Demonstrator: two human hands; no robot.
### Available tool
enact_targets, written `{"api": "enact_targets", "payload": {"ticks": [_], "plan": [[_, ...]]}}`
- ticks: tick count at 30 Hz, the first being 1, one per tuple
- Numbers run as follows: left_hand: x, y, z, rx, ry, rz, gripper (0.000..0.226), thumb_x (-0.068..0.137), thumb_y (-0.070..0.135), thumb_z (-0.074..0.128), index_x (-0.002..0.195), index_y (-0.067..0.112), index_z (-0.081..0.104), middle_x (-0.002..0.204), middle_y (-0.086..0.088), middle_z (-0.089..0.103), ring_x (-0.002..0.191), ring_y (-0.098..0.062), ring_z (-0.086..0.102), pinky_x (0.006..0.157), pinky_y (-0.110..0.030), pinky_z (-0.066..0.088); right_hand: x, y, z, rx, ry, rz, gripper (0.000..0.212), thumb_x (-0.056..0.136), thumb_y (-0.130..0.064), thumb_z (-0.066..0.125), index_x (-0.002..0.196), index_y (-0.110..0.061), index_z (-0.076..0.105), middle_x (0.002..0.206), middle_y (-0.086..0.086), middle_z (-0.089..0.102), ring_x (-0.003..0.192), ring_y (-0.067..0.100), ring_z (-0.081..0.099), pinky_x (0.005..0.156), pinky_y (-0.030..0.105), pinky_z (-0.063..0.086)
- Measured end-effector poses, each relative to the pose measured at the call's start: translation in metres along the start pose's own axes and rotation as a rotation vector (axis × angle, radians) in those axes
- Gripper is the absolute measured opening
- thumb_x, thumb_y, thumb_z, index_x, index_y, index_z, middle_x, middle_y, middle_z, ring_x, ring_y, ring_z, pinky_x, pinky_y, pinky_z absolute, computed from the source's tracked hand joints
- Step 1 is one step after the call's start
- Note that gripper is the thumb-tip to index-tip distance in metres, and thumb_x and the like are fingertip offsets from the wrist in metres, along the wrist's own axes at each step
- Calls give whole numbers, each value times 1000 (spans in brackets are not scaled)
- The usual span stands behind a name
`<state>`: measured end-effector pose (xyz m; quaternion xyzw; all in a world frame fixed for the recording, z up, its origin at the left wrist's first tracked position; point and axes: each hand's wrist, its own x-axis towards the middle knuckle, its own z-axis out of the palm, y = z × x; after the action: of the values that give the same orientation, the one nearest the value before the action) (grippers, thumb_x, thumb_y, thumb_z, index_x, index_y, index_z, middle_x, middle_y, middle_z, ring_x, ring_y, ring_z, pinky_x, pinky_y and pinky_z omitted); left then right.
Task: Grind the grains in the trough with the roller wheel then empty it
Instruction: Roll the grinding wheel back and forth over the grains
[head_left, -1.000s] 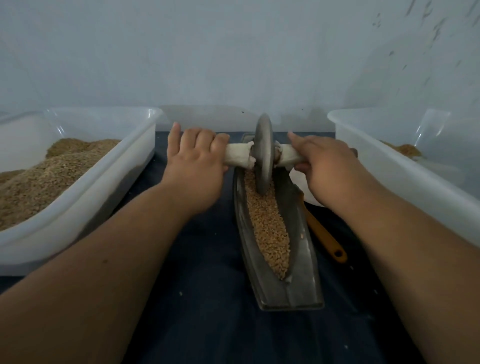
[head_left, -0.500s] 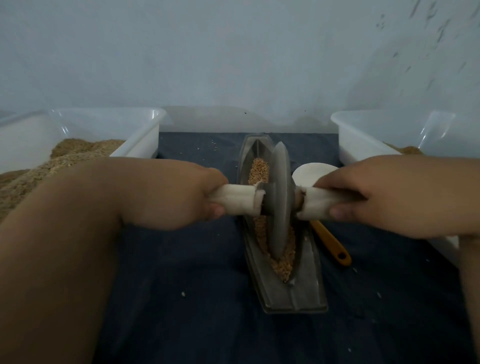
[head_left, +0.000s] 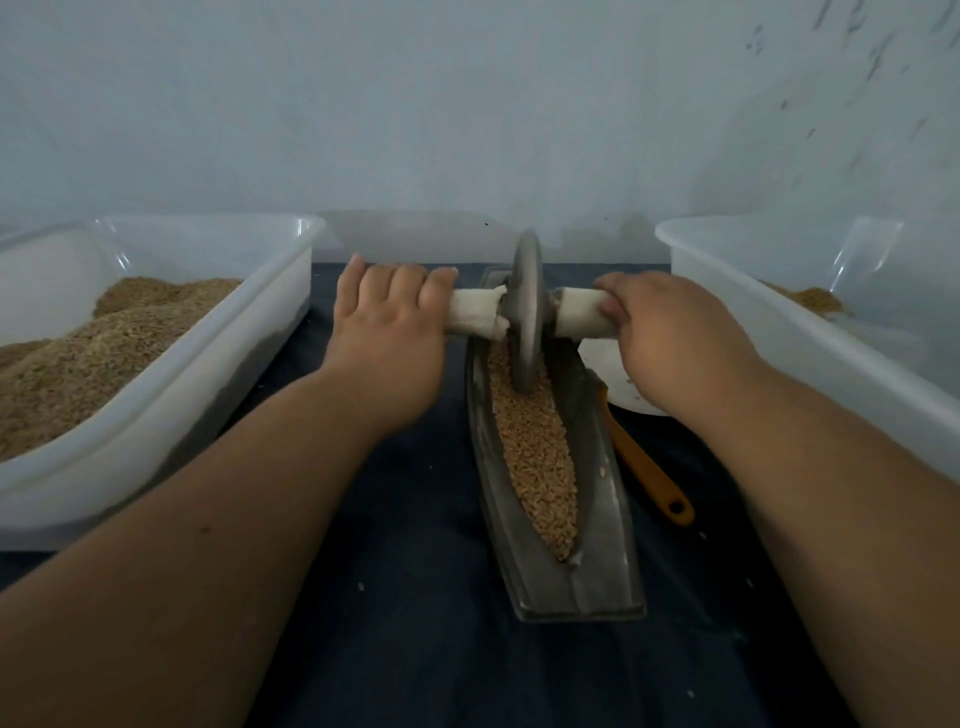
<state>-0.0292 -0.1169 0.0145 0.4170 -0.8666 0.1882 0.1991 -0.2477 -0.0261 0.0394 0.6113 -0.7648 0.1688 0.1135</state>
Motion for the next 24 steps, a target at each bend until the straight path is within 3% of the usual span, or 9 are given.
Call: {"api": "enact_targets", "payload": {"ticks": [3,5,9,12,15,18,20,24], "plan": [[-2,-4,1,-7,-97,-5,61,93,39,48,146,15,28,138,-10,41,127,-33,36,115,-51,13,-12,0,0,-97,94,-117,33,101,-30,44,131,-19,52,118,10,64,101,33,58,89,48,48],[-5,-8,-8,-35,-163,23,56,94,43,47,141,16,32,132,-10,44,120,-32,42,107,-49,27,-21,-1,-6,-170,32,-209,45,96,-36,52,137,-20,46,120,8,62,101,31,57,89,48,48],[-10,-17,-37,-114,-279,173,32,94,46,43,117,24,45,111,-2,53,96,-22,51,86,-42,45,-39,-5,-36,-171,-136,-241,25,93,-33,58,116,-31,51,96,-3,55,82,18,54,72,38,48],[-18,-20,-56,-118,-456,277,20,91,54,39,98,35,39,94,11,52,80,-7,51,66,-27,39,-51,-9,-57,-218,-299,-266,20,92,-31,59,110,-35,51,92,-11,52,76,8,51,63,24,38],[-23,-20,-65,-129,-505,300,24,89,57,36,100,37,40,89,12,51,76,-4,51,61,-15,34,-52,-12,-60,-303,-449,-275,22,98,-26,51,121,-25,50,107,-8,53,85,4,48,60,15,27],[-18,-20,-61,-151,-536,248,22,93,52,40,101,33,43,89,10,53,75,-6,53,65,-24,41,-49,-13,-52,-245,-367,-290,16,96,-17,52,108,-26,47,89,-10,49,71,1,46,62,13,37],[-13,-19,-51,-193,-507,175,20,95,49,41,100,29,45,92,7,55,77,-9,53,70,-32,44,-44,-9,-39,-164,-268,-253,25,90,-10,55,108,-25,47,95,-3,52,80,13,52,71,30,47],[-5,-6,-19,14,-111,99,33,97,39,41,121,17,47,112,-8,54,100,-30,52,89,-44,40,-23,-8,-2,-180,1,-164,33,91,-11,48,124,-15,47,110,9,52,97,27,48,80,37,36]]}}
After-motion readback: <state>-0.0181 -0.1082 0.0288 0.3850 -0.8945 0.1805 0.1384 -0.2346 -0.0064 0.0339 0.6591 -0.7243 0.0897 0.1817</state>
